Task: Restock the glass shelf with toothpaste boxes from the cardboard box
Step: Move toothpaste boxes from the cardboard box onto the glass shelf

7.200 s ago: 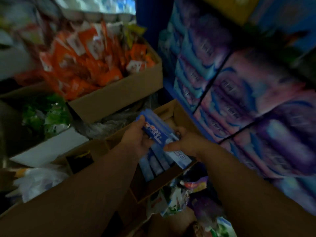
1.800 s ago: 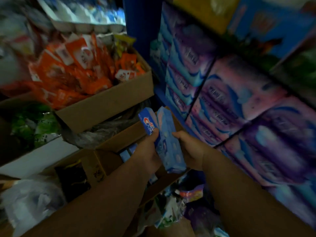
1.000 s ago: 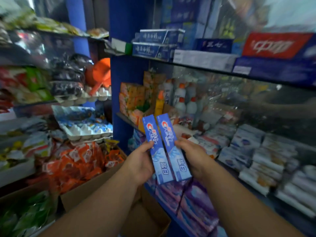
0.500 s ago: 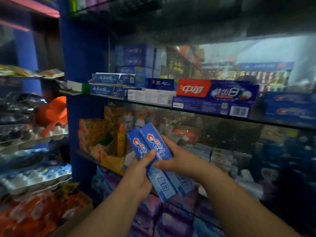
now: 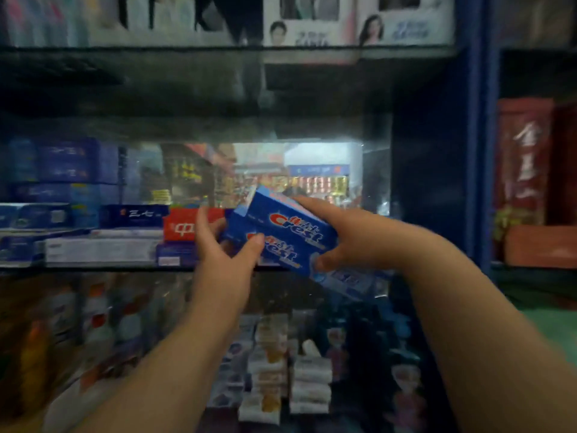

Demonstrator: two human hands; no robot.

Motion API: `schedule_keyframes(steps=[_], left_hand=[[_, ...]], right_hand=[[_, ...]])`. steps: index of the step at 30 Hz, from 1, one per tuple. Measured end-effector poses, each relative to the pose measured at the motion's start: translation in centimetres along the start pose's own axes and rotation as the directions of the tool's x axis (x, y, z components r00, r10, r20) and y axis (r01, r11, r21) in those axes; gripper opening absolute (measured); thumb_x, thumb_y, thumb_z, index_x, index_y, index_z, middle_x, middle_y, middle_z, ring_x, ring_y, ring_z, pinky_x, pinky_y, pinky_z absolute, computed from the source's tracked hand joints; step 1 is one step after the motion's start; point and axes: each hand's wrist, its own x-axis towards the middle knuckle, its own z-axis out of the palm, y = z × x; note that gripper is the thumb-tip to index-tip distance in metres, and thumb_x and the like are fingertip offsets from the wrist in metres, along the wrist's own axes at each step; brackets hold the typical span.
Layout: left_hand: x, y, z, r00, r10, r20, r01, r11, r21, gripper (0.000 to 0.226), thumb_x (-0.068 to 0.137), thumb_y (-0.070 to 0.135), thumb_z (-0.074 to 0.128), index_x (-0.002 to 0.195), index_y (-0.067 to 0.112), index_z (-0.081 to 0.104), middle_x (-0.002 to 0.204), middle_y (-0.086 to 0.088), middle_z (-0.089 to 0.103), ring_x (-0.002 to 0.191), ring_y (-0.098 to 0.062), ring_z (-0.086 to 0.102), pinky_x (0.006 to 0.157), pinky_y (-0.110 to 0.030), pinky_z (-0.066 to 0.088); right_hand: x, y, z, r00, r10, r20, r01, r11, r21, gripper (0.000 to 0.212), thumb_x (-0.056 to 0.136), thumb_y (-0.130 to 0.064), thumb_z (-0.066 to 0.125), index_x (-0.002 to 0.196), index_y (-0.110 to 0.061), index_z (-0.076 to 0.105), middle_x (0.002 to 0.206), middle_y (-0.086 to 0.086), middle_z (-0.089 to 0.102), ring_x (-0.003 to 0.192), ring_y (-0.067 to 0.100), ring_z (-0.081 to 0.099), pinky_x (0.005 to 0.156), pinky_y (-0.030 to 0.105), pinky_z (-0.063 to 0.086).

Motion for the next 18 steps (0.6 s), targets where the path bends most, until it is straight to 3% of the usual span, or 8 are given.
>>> schedule_keyframes(steps=[2, 4, 6, 9, 13, 16, 18], left_hand=[[0.2, -0.1, 2.6, 0.992, 0.061, 0.109, -0.086, 0.966, 0.244, 0.07, 0.087, 0.027, 0.064, 0.146, 0.031, 0.025, 0.142, 0.006, 0.043, 0.124, -0.014, 0.05, 0.107, -0.044, 0.042], [0.0, -0.4, 5.4, 0.971, 0.046, 0.235, -0.134, 0.918, 0.373, 0.067, 0.086, 0.031, 0.063, 0.145, 0.028, 0.031, 0.143, 0.001, 0.044, 0.127, -0.018, 0.048, 0.108, -0.043, 0.04], [-0.1, -0.6, 8.0, 0.952, -0.062, 0.299, -0.083, 0.89, 0.449, 0.076, 0.09, 0.032, 0.061, 0.152, 0.026, 0.017, 0.15, 0.0, 0.036, 0.134, -0.019, 0.04, 0.11, -0.035, 0.035], [0.4, -1.0, 10.6, 0.917, -0.226, 0.328, 0.01, 0.837, 0.548, 0.082, 0.093, 0.035, 0.056, 0.154, 0.023, 0.003, 0.154, 0.002, 0.029, 0.134, -0.019, 0.039, 0.097, -0.024, 0.033], [2.3, -1.8, 12.2, 0.874, -0.322, 0.365, 0.009, 0.76, 0.65, 0.053, 0.092, 0.031, 0.057, 0.139, 0.026, 0.033, 0.13, 0.001, 0.054, 0.111, -0.019, 0.056, 0.092, -0.033, 0.046], [3.6, -2.7, 12.9, 0.871, -0.345, 0.348, 0.01, 0.722, 0.692, 0.046, 0.091, 0.028, 0.057, 0.133, 0.029, 0.037, 0.119, 0.001, 0.059, 0.101, -0.019, 0.059, 0.086, -0.032, 0.049], [4.0, -3.5, 13.3, 0.874, -0.352, 0.335, 0.008, 0.7, 0.714, 0.048, 0.091, 0.029, 0.055, 0.135, 0.031, 0.036, 0.12, 0.001, 0.059, 0.102, -0.019, 0.059, 0.087, -0.033, 0.049]], right_hand=[[-0.8, 1.8, -2.8, 0.998, 0.062, -0.013, -0.063, 0.992, -0.105, 0.1, 0.078, -0.02, 0.074, 0.143, -0.058, 0.009, 0.108, -0.014, 0.052, 0.094, 0.015, 0.056, 0.081, 0.031, 0.046], [-0.8, 3.6, -4.8, 0.994, 0.111, -0.024, -0.113, 0.97, -0.217, 0.099, 0.077, -0.019, 0.073, 0.143, -0.057, 0.011, 0.103, -0.014, 0.048, 0.091, 0.013, 0.051, 0.079, 0.028, 0.04], [-0.2, 5.8, -5.7, 0.984, 0.177, 0.004, -0.167, 0.936, -0.31, 0.099, 0.077, -0.02, 0.074, 0.144, -0.057, 0.01, 0.104, -0.011, 0.05, 0.09, 0.013, 0.049, 0.079, 0.028, 0.039], [1.2, 8.9, -5.7, 0.966, 0.248, 0.07, -0.205, 0.902, -0.38, 0.101, 0.076, -0.021, 0.074, 0.138, -0.064, 0.007, 0.116, -0.006, 0.058, 0.093, 0.017, 0.051, 0.083, 0.034, 0.043], [3.5, 11.4, -3.8, 0.943, 0.268, 0.196, -0.185, 0.915, -0.36, 0.098, 0.081, -0.013, 0.07, 0.142, -0.059, 0.01, 0.127, -0.003, 0.055, 0.095, 0.015, 0.047, 0.087, 0.038, 0.043], [6.1, 13.5, -2.3, 0.942, 0.283, 0.182, -0.207, 0.914, -0.35, 0.09, 0.081, -0.035, 0.072, 0.141, -0.061, 0.009, 0.142, -0.001, 0.047, 0.108, 0.022, 0.053, 0.095, 0.039, 0.046], [7.6, 14.5, -1.7, 0.945, 0.285, 0.162, -0.206, 0.9, -0.384, 0.086, 0.079, -0.05, 0.07, 0.142, -0.06, 0.011, 0.148, 0.002, 0.039, 0.126, 0.028, 0.045, 0.103, 0.044, 0.039]])
